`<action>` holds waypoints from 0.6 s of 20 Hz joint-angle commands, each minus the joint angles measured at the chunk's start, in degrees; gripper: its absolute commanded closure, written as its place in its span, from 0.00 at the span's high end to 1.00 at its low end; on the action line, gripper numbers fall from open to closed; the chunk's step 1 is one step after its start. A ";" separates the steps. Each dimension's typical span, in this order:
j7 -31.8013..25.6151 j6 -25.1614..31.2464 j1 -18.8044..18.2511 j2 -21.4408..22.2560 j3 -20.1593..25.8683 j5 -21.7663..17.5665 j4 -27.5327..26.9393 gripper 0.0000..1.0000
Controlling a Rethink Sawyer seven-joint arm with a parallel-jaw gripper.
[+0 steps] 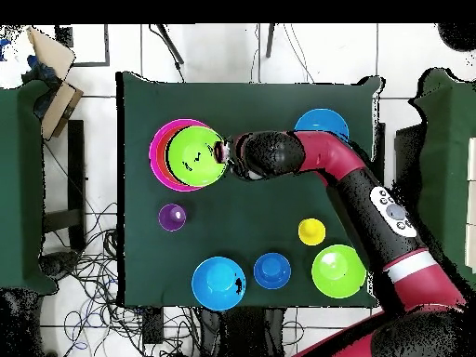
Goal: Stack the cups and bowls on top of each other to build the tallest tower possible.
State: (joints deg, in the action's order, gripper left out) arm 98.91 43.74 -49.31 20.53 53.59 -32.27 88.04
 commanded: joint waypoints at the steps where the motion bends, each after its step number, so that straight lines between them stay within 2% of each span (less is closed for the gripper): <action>1: -17.17 3.62 0.76 -1.93 -1.51 -4.25 -1.86 0.00; 12: -17.03 5.50 2.37 -3.00 -1.95 -3.93 -4.36 0.00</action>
State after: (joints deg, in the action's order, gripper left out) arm 98.91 43.74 -49.29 20.20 53.59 -32.79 87.98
